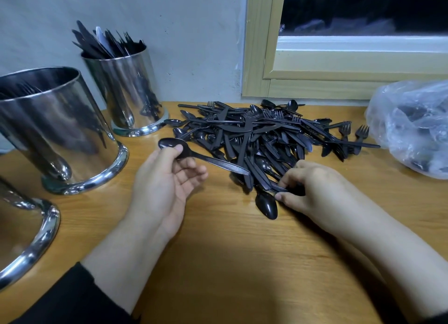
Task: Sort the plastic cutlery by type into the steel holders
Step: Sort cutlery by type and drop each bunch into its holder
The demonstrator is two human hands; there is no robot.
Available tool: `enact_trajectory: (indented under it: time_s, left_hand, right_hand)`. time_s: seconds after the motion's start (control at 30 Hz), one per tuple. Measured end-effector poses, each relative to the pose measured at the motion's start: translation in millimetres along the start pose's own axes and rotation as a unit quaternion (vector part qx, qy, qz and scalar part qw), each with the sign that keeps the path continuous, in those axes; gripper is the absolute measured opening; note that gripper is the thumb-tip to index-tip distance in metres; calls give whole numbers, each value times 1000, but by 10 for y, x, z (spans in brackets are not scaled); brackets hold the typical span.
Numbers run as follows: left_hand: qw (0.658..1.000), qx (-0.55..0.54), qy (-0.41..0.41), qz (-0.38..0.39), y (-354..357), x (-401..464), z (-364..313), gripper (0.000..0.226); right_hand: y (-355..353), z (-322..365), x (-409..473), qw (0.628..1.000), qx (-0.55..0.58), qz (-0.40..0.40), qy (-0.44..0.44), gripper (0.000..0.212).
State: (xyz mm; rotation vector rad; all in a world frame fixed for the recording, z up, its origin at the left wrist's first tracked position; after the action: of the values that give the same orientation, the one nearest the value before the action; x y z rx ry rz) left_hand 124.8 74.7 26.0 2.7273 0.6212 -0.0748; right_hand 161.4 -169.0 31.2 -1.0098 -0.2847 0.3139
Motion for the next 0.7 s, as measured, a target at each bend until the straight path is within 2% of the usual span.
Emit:
enact_trajectory:
  time_s: [0.27,0.4,0.53,0.7]
  left_hand:
    - [999,-43,-8,12,60,-29,-41,10]
    - [999,-12,-39,-1,26,-41,-12,4]
    - [998,30,-45,22,52,-65,25,9]
    - [998,40,-51,3,108,-72,87,20]
  right_hand:
    - [-97,-2,-39,997,66,-32,13,16]
    - [-127,26,-59,996,83,-25,11,18]
    - [-200,83,-102,988,148,-44,0,21]
    - [-238,149,-131,976,209,-55,-19,26]
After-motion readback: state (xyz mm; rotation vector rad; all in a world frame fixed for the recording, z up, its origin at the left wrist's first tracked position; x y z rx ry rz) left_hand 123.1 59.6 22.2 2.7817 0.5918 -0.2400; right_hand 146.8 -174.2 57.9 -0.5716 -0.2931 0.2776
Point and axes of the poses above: each hand's wrist, its own x-axis towards the middle knuckle, its own y-axis out of the palm, z = x × y, the point moved 3 cm from there along x, towards the middle knuckle, and after that the axes turned 9 degrees about x, right-handed, at the moved point
